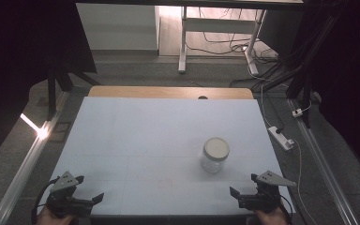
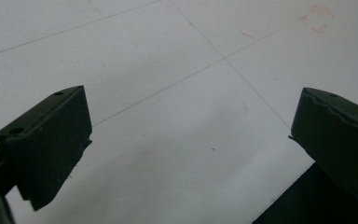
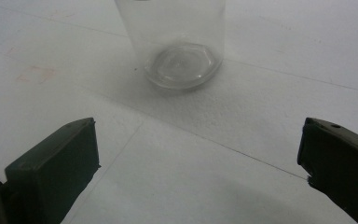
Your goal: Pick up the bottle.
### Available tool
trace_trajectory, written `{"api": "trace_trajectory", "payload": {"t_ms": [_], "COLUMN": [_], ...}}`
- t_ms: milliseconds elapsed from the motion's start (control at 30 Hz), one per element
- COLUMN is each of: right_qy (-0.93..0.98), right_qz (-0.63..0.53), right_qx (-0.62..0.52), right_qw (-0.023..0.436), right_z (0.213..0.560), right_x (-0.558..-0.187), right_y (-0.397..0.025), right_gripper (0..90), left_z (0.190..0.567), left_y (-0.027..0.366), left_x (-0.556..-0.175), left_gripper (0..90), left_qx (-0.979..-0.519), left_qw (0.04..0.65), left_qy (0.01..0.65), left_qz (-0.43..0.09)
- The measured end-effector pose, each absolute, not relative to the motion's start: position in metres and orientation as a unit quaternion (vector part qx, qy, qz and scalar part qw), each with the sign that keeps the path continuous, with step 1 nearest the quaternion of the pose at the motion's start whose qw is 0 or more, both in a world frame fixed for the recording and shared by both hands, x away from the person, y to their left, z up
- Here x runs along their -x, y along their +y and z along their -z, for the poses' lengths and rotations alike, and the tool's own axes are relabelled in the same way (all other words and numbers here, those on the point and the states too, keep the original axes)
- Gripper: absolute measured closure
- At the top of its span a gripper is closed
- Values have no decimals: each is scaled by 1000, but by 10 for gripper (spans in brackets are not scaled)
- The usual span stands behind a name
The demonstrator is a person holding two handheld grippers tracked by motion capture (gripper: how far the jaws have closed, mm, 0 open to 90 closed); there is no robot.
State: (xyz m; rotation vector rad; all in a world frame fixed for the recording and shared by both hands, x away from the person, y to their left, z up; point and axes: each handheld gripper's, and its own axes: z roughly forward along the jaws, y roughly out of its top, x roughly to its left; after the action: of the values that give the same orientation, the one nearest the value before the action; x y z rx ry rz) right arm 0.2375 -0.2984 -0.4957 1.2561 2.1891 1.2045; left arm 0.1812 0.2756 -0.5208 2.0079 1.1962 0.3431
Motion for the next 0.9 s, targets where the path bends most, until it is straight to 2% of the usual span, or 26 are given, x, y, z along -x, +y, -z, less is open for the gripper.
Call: {"api": "trace_trajectory", "payload": {"t_ms": [900], "right_qy": [790], "right_qz": [-402], "right_qx": [-433], "right_qw": [162], "right_z": [495], "right_x": [-234], "right_y": [-292], "right_gripper": [0], "left_z": [521], "left_y": [274], "left_x": [-182], "left_gripper": [0], "left_qx": [-791], "left_qw": [374], "left_qy": [467], "left_qz": [-131]}}
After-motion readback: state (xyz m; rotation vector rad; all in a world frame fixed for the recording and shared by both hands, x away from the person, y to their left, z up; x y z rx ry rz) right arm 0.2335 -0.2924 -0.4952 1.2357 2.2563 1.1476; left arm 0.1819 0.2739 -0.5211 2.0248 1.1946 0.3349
